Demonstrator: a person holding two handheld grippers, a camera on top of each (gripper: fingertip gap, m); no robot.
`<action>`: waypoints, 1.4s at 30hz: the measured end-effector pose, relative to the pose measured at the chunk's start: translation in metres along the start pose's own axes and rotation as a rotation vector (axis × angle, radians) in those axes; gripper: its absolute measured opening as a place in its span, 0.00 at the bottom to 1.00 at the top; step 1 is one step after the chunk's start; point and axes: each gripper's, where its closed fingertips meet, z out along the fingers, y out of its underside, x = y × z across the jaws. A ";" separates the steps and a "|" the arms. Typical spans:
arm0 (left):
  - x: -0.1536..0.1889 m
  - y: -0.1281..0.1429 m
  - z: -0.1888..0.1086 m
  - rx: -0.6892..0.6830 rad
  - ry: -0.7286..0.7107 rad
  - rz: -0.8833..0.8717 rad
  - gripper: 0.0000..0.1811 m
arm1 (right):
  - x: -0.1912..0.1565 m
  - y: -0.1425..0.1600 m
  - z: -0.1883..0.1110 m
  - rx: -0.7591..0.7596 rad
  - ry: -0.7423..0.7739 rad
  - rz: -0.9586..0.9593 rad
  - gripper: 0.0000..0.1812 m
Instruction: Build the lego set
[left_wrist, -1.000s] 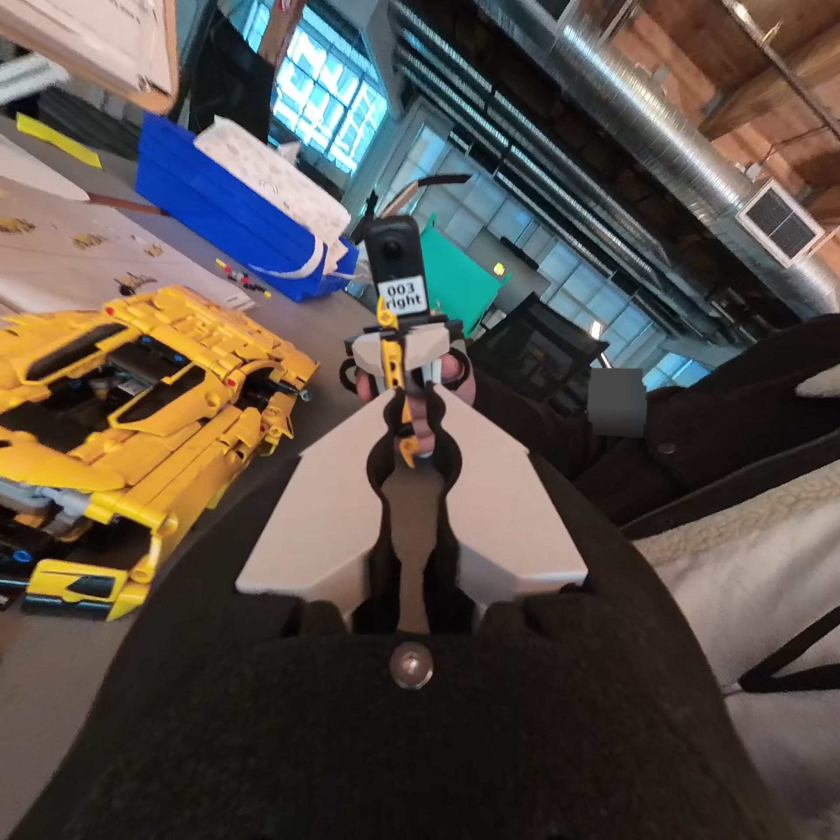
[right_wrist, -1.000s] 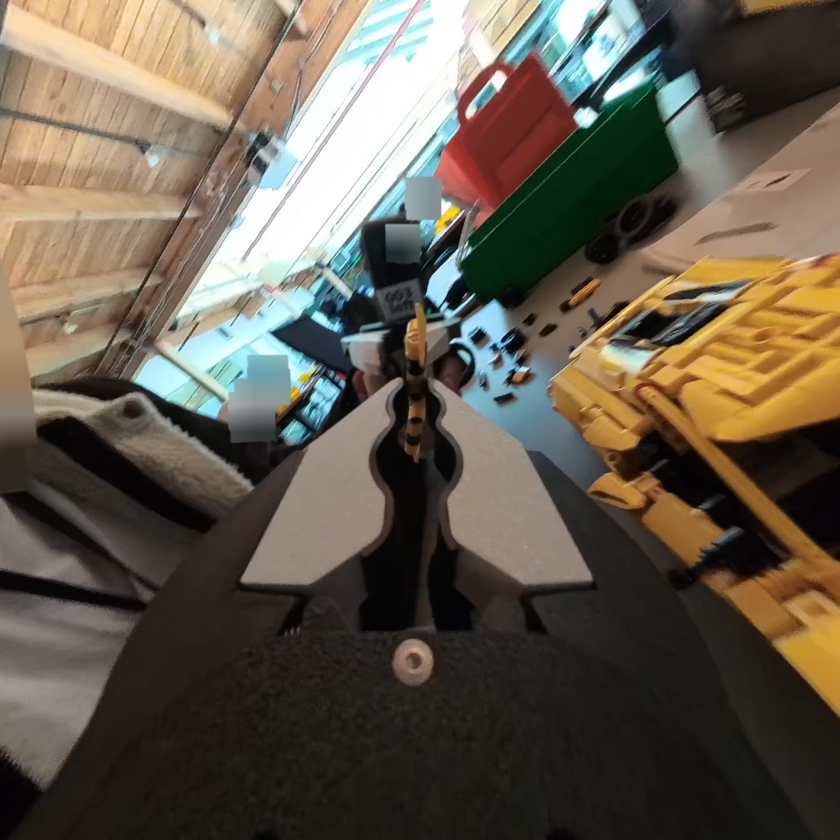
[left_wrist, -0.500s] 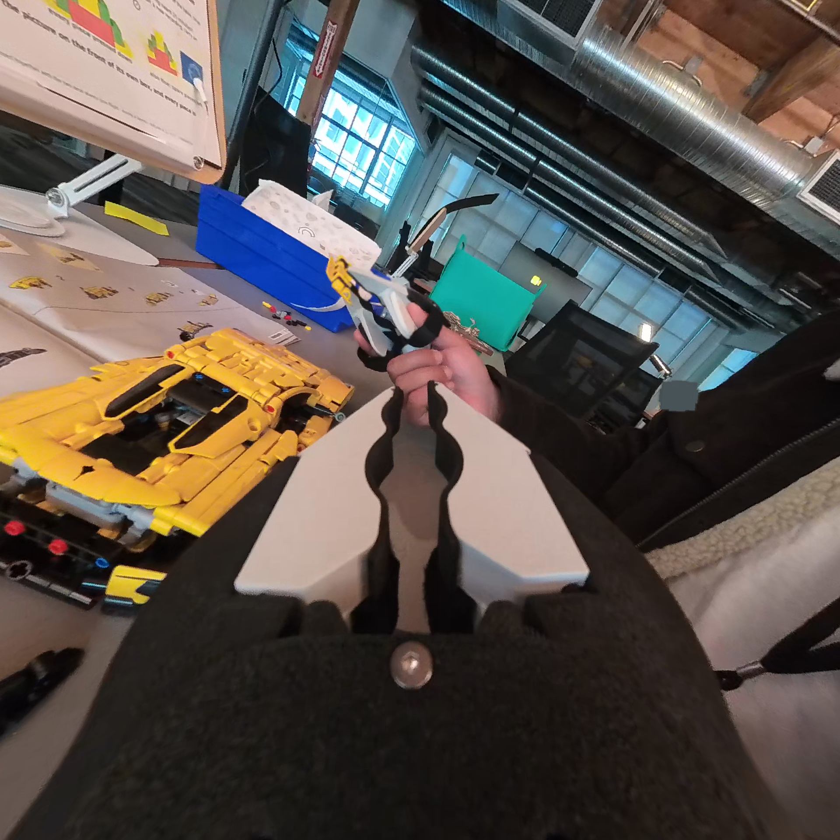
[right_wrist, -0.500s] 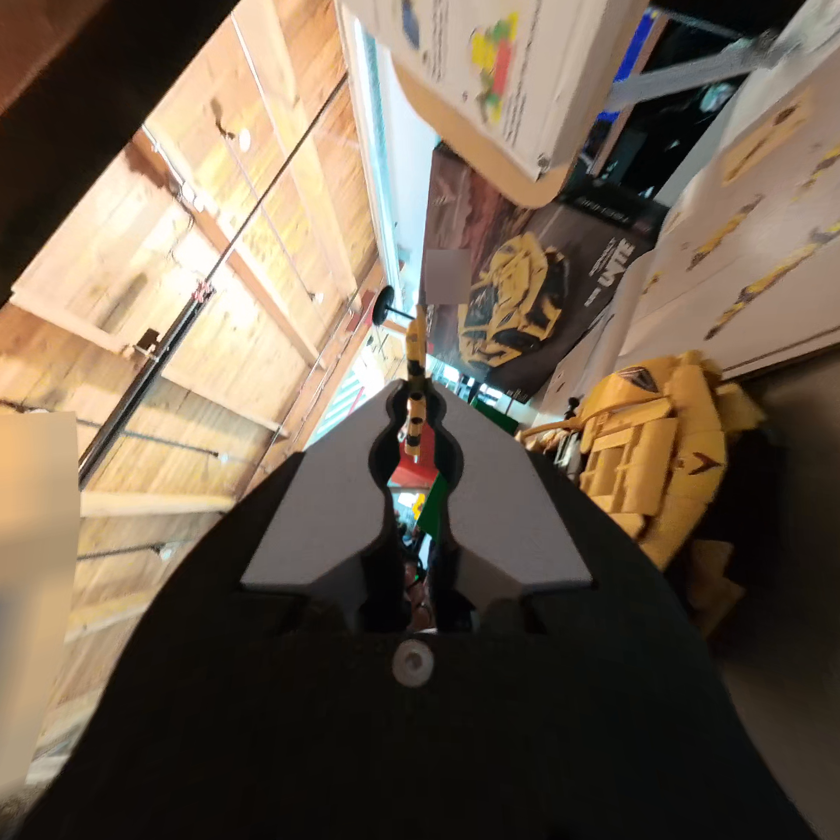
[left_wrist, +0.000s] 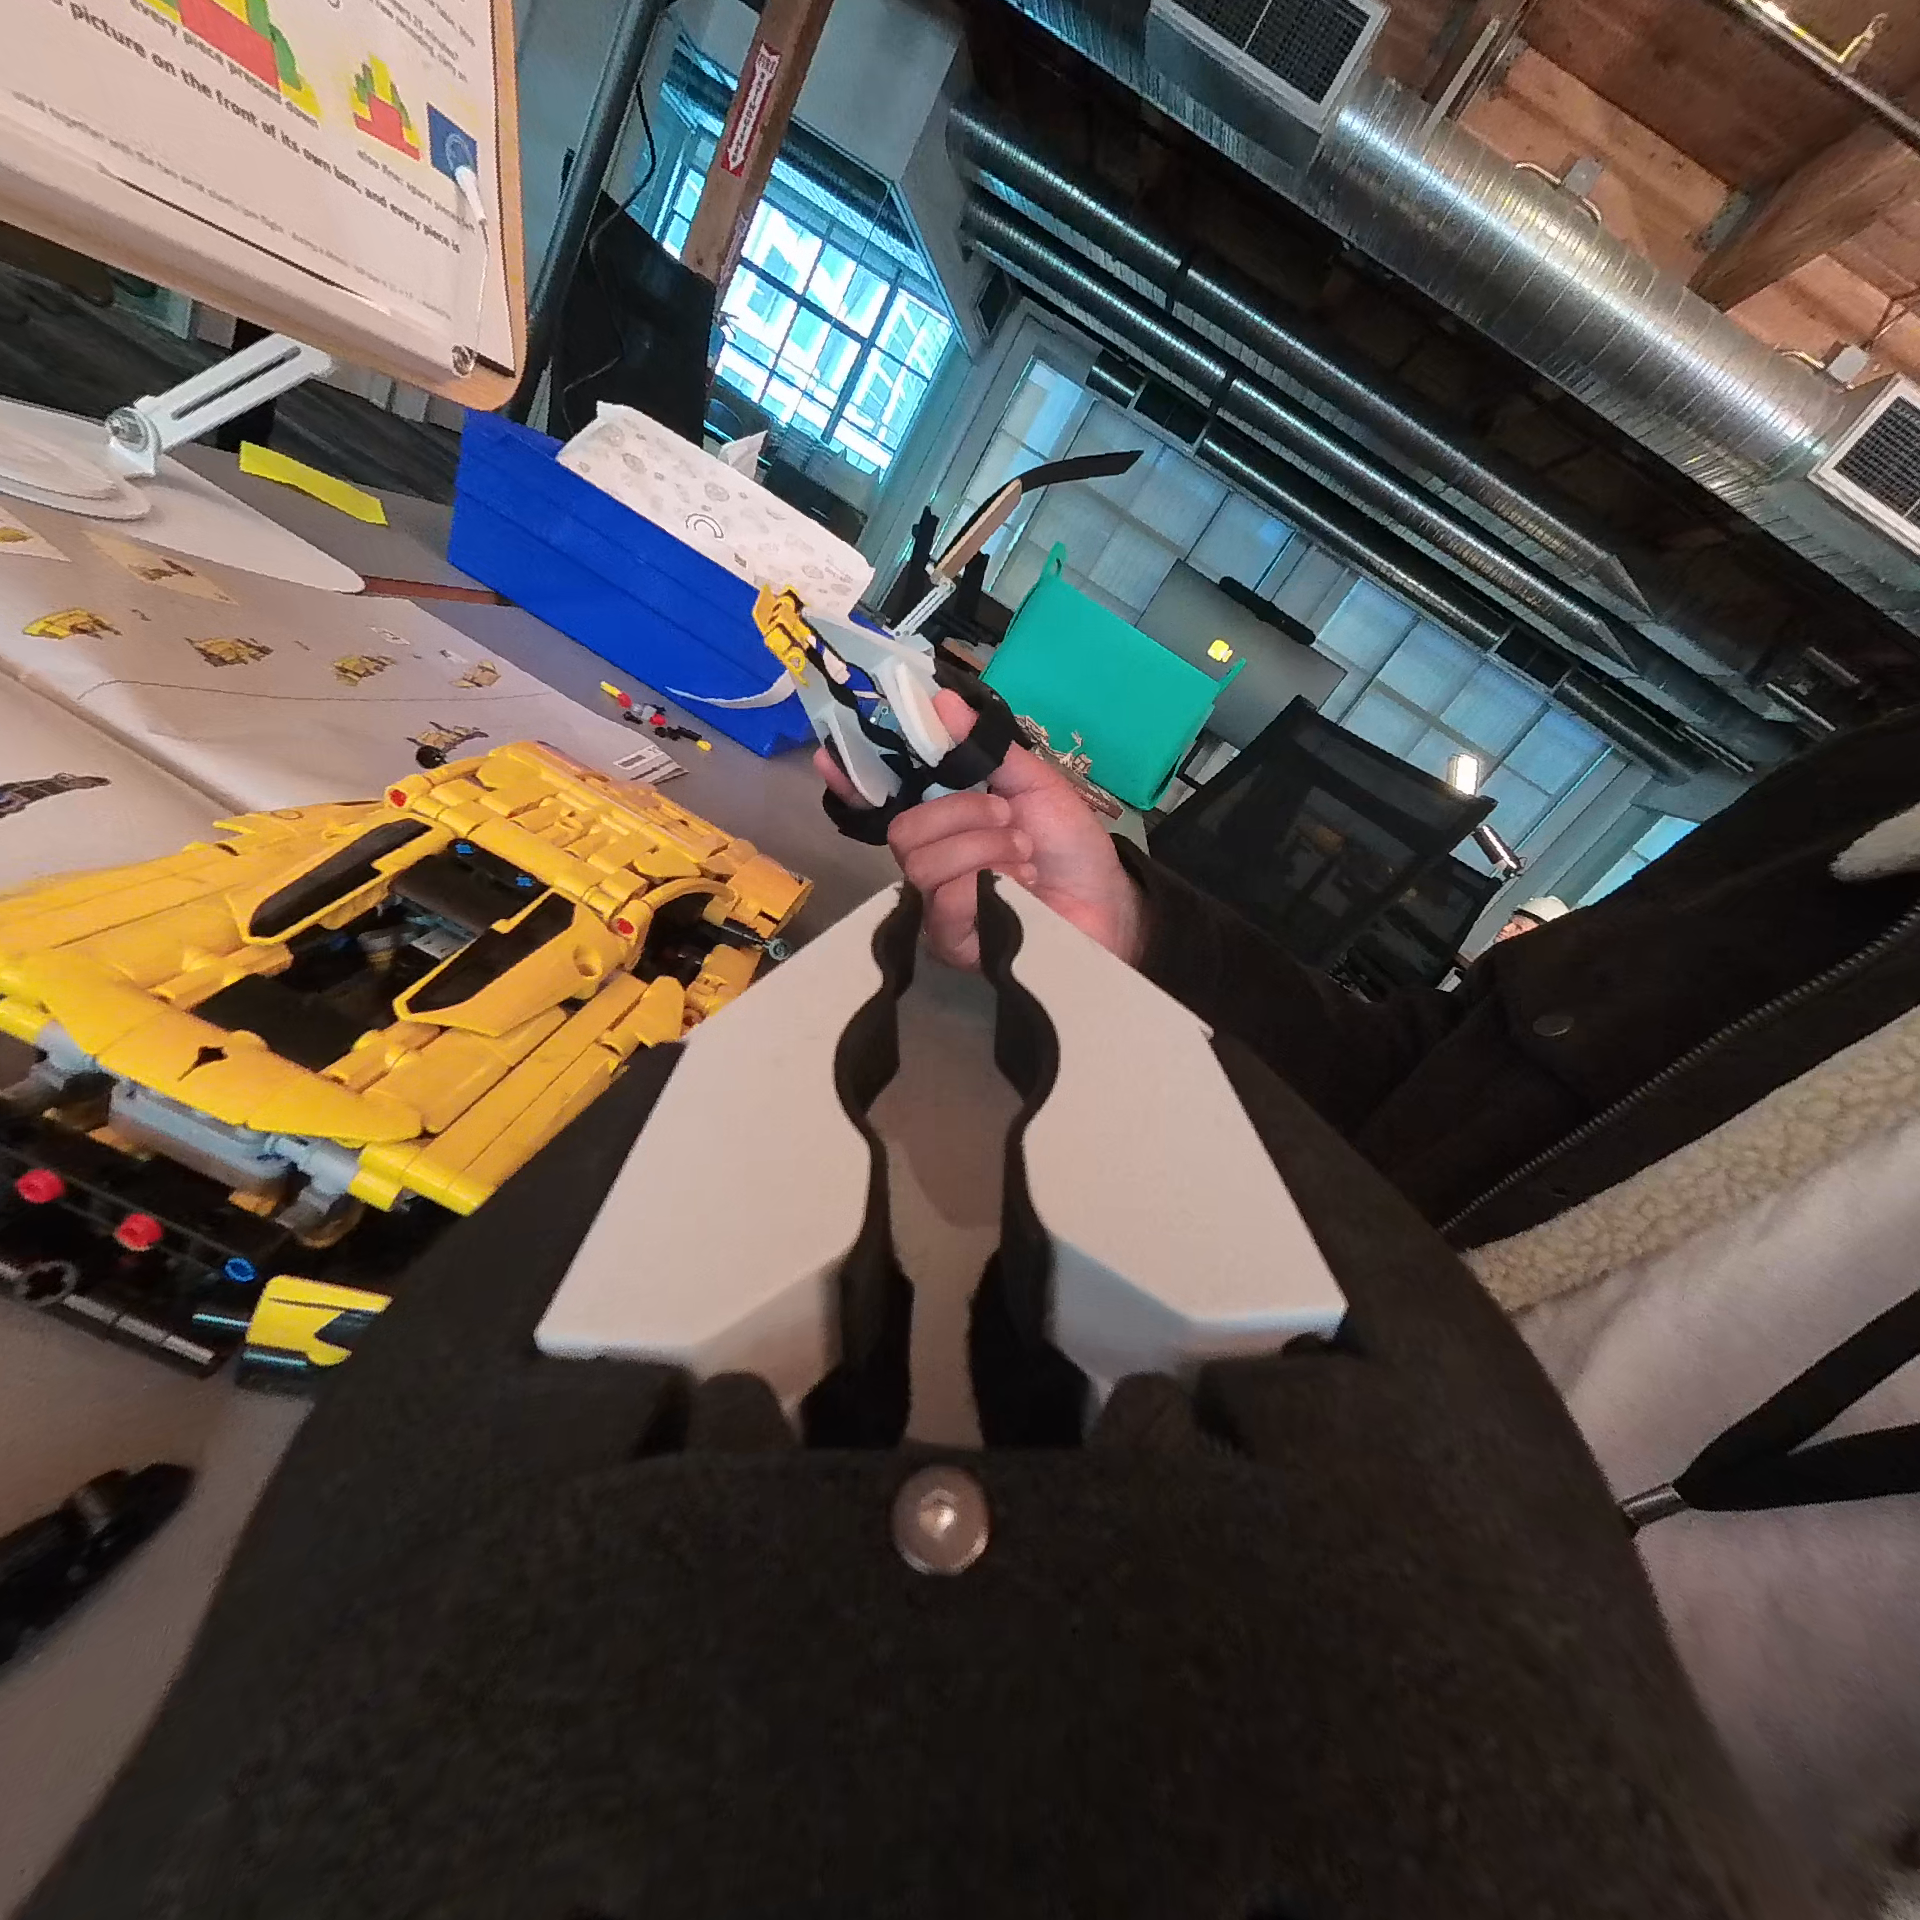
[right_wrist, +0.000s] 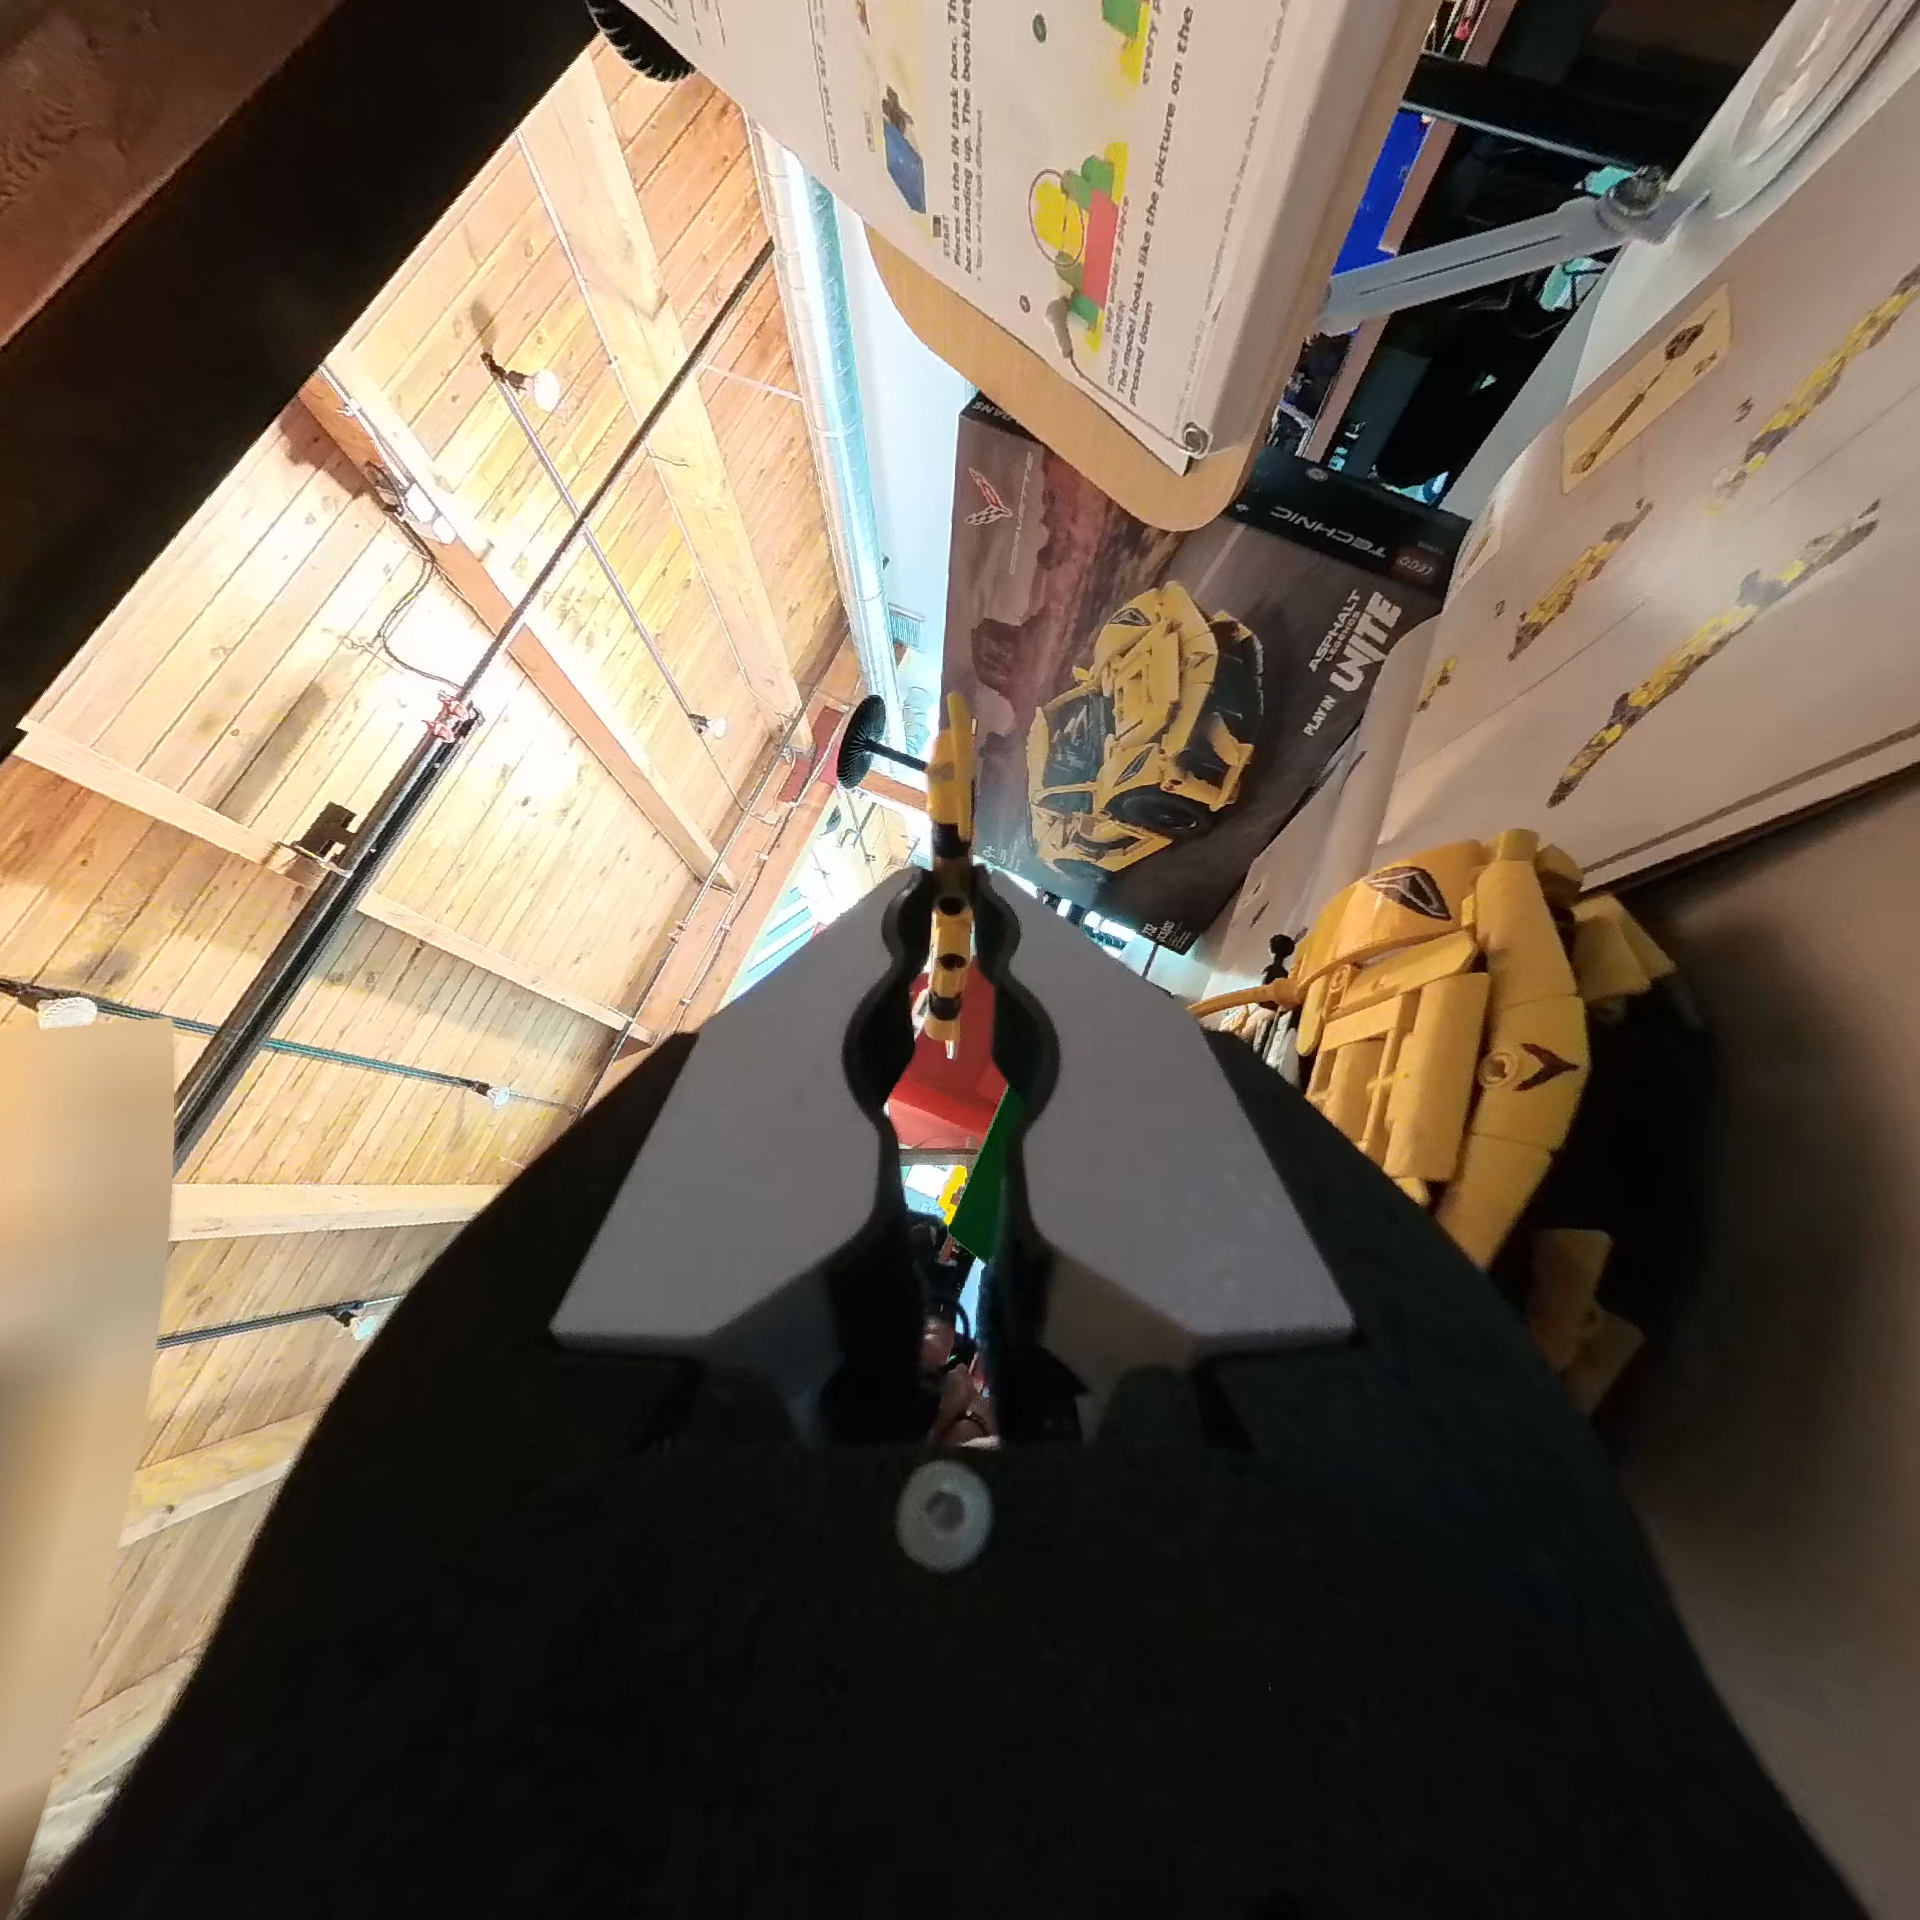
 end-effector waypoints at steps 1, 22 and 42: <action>0.000 0.000 0.000 -0.001 0.002 -0.002 0.06 | 0.000 0.000 0.000 -0.001 -0.001 0.002 0.04; -0.003 0.005 0.001 -0.027 -0.016 0.005 0.06 | -0.001 0.001 0.001 -0.003 -0.008 0.012 0.04; -0.007 0.007 0.005 -0.032 -0.042 0.007 0.06 | -0.006 0.010 0.005 -0.041 -0.028 -0.004 0.04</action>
